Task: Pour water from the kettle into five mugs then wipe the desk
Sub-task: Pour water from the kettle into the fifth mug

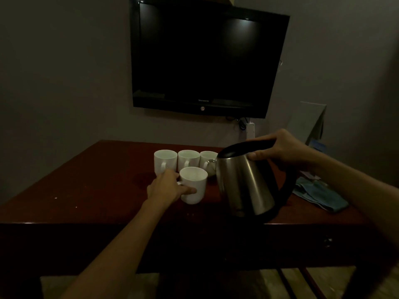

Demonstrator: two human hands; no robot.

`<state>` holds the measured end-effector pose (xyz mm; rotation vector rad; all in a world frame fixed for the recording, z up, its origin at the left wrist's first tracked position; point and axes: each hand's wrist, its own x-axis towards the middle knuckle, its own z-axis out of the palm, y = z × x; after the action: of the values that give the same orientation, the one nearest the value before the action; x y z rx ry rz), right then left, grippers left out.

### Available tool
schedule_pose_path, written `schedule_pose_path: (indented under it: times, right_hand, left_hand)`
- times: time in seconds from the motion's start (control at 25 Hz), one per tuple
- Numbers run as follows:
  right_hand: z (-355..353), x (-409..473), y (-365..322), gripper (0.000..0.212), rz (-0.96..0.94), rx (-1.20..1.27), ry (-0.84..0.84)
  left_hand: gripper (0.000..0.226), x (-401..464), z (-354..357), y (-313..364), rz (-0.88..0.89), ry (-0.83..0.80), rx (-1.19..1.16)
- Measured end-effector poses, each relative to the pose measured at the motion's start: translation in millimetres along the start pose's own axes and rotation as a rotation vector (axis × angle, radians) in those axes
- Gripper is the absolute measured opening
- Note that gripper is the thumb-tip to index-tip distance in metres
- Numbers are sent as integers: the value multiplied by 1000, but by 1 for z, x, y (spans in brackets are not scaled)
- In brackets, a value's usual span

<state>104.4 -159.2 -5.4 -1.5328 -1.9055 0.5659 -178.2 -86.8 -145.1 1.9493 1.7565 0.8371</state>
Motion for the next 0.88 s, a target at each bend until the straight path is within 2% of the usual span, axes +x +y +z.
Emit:
schedule_pose_path:
  times: [0.24,0.52,0.72,0.88]
  right_hand:
    - [1,12,-23,38,-4,-124,-81]
    - [13,37,-44,40,-79,-229,-188]
    - [3,51,-34,64,-50,-288,-263]
    - [2,54,-40,41,-82,-340,-290]
  left_hand:
    - [48,-3,1,-1,-5,19,-62]
    - [49,3,-1,-2,-27,-48,-76]
    - [53,5,-1,-3,-28,-47,-59]
    - [58,6,1,-4,-37,-41,-66]
